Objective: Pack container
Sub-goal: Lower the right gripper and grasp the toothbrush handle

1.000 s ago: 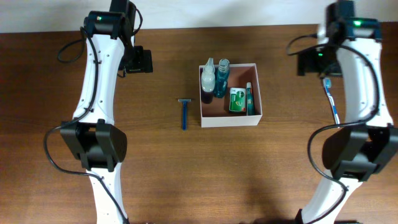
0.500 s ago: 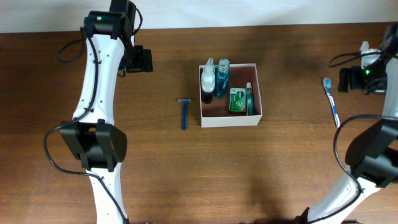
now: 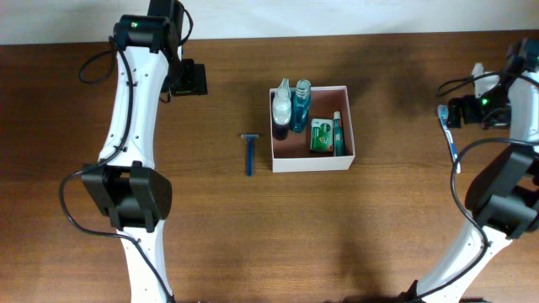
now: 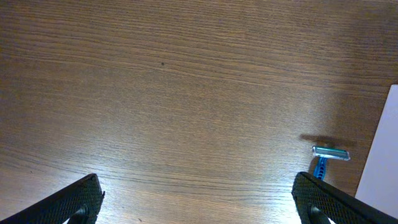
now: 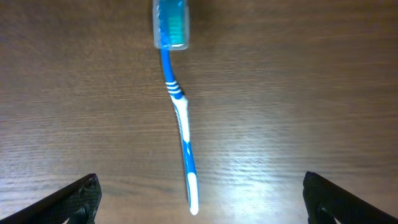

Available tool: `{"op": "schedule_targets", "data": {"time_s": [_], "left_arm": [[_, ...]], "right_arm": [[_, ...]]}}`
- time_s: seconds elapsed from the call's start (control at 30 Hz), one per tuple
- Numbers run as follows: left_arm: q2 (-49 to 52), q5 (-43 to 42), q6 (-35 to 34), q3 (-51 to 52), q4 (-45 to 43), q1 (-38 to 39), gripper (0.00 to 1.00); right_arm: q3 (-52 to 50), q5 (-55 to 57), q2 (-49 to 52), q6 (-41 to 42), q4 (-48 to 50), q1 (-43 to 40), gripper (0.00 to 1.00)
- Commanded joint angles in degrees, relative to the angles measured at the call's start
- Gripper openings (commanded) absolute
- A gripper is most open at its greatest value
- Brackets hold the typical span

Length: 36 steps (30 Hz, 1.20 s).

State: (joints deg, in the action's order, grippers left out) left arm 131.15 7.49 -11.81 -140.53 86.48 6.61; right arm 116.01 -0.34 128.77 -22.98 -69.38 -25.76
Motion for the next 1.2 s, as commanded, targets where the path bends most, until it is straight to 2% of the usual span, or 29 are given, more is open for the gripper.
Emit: {"op": "schedule_targets", "data": {"time_s": [0.0,0.63,1.17], "left_arm": [[0.09,-0.17,-0.57,0.24,-0.13,-0.02,0.99],[0.09,-0.20,-0.57,0.24,-0.13,-0.02,0.99],[0.09,-0.17,-0.57,0.24,0.09,-0.02,0.99]], "right_arm": [[-0.85,-1.07,3.52,-0.59,-0.37,1.38,0.99],[-1.60,-0.44,9.94,-0.79,0.24,2.45,0.99],[-1.64,5.11,11.34,-0.55,1.62,2.45,1.00]]}}
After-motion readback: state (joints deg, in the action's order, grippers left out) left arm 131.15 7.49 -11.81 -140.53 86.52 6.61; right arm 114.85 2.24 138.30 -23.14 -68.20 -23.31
